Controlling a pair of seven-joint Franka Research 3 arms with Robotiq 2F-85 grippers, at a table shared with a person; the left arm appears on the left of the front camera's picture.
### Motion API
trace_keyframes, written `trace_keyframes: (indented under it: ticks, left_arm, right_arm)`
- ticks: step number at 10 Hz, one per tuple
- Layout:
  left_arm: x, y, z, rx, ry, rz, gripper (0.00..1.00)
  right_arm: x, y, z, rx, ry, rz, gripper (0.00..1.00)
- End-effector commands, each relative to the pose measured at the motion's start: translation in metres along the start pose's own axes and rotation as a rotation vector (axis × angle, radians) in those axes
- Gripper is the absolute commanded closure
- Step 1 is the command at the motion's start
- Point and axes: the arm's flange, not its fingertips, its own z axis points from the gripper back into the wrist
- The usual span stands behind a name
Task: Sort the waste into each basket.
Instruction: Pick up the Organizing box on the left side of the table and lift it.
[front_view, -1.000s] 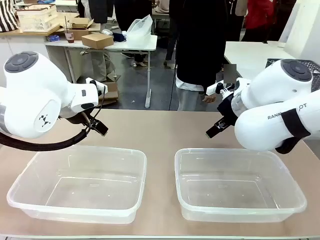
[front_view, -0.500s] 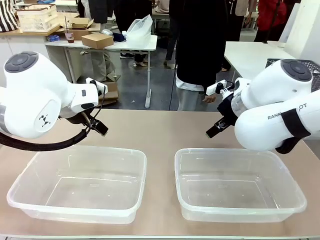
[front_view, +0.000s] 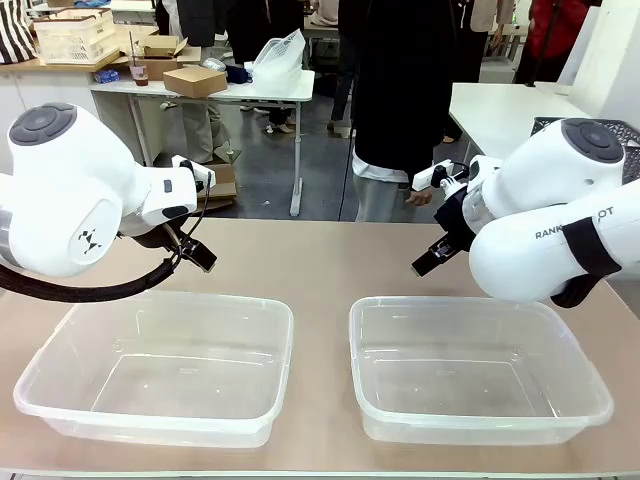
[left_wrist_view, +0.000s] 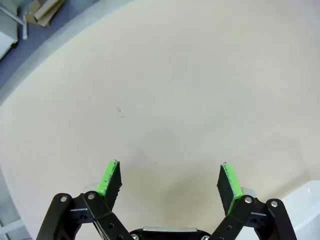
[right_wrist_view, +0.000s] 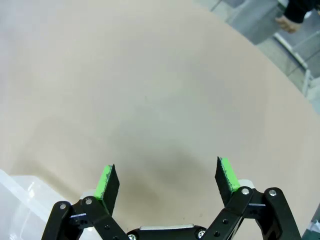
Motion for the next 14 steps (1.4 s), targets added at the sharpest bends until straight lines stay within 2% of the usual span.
trace_keyframes:
  ticks: [1,3,4,5,6,8,9,10,11,12,13,14]
  left_arm:
    - [0.000,0.000,0.000,0.000,0.000,0.000,0.00]
    - [0.000,0.000,0.000,0.000,0.000,0.000,0.00]
    - [0.007,0.006,0.035,-0.059,0.004,0.001,0.00]
    - [0.016,0.006,0.084,0.125,0.099,0.142,0.00]
    - [0.010,0.003,0.132,0.055,0.028,0.159,0.00]
    - [-0.019,-0.009,0.199,-0.056,-0.045,0.125,0.00]
    - [-0.030,-0.018,0.212,-0.121,-0.091,0.118,0.00]
    - [-0.038,-0.021,0.209,-0.123,-0.168,0.137,0.00]
    - [0.004,-0.011,0.210,-0.045,-0.057,0.137,0.00]
    - [0.004,-0.011,0.210,-0.045,-0.057,0.137,0.00]
    - [0.004,-0.011,0.210,-0.045,-0.057,0.137,0.00]
    - [-0.001,-0.018,0.233,-0.073,-0.100,0.144,0.00]
  right_arm:
    - [0.000,0.000,0.000,0.000,0.000,0.000,0.00]
    - [0.000,0.000,0.000,0.000,0.000,0.000,0.00]
    - [0.008,0.000,0.038,-0.034,0.016,-0.031,0.00]
    - [0.015,0.014,0.091,-0.068,0.039,-0.059,0.00]
    - [0.012,0.032,0.132,-0.043,0.020,-0.067,0.00]
    - [-0.020,0.077,0.181,-0.065,-0.022,-0.093,0.00]
    - [-0.042,0.099,0.187,-0.094,-0.025,-0.079,0.00]
    - [-0.061,0.113,0.191,-0.237,-0.035,-0.086,0.00]
    - [-0.068,0.115,0.185,-0.304,-0.072,-0.050,0.00]
    - [0.011,0.095,0.214,-0.141,-0.033,-0.067,0.00]
    - [0.011,0.095,0.214,-0.141,-0.033,-0.067,0.00]
    - [0.006,0.120,0.227,-0.207,-0.058,-0.046,0.00]
